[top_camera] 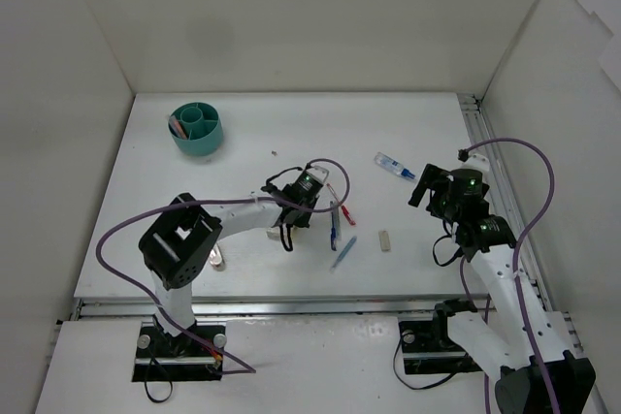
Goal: Sort the stationery into containers
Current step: Pick up the pen from the center of the board, then place the pen at the center of the board.
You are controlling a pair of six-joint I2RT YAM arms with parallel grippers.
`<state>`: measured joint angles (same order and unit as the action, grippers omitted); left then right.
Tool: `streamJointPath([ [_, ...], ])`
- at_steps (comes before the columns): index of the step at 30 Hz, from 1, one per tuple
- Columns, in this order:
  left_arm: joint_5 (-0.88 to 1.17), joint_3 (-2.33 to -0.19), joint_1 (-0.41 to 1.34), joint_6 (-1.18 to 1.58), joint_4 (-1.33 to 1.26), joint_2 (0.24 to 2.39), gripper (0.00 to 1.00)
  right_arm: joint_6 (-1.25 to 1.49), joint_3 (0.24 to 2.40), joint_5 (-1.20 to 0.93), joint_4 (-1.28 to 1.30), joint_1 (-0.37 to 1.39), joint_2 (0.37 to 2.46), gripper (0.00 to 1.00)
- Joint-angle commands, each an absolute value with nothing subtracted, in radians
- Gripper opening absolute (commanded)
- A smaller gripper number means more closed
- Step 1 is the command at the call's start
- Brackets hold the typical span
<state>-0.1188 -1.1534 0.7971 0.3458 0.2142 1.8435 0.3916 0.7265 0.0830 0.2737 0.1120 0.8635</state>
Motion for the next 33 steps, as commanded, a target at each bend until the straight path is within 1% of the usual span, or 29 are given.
streamJointPath([
  [1,-0.158,-1.239,0.717,0.417,0.230,1.827,0.00,0.382,0.733,0.121,0.245,0.109,0.856,0.98],
  [3,-0.179,-1.267,0.674,0.486,0.241,1.816,0.00,0.382,0.738,0.121,0.244,0.112,0.867,0.98],
  [8,-0.293,-1.364,0.502,0.744,0.386,1.824,0.00,0.384,0.738,0.130,0.244,0.110,0.893,0.98],
  [11,-0.302,-1.353,0.428,0.885,0.394,1.821,0.00,0.385,0.744,0.144,0.244,0.110,0.910,0.98],
  [13,-0.365,-1.335,0.390,1.013,0.419,1.816,0.02,0.385,0.750,0.155,0.244,0.109,0.917,0.98],
  [17,-0.411,-1.330,0.356,1.150,0.446,1.828,0.03,0.384,0.753,0.164,0.245,0.110,0.922,0.98],
  [19,-0.414,-1.341,0.347,1.183,0.459,1.841,0.04,0.380,0.756,0.167,0.247,0.107,0.922,0.98],
  [20,-0.411,-1.342,0.347,1.193,0.453,1.848,0.08,0.380,0.756,0.170,0.245,0.107,0.923,0.98],
  [24,-0.403,-1.354,0.347,1.207,0.462,1.878,0.14,0.382,0.752,0.173,0.245,0.107,0.925,0.98],
  [25,-0.403,-1.353,0.347,1.209,0.466,1.887,0.17,0.380,0.750,0.172,0.245,0.106,0.925,0.98],
  [30,-0.391,-1.312,0.347,1.226,0.463,1.894,0.18,0.379,0.747,0.169,0.245,0.107,0.928,0.98],
  [33,-0.385,-1.287,0.347,1.230,0.465,1.882,0.21,0.379,0.749,0.158,0.245,0.107,0.923,0.98],
])
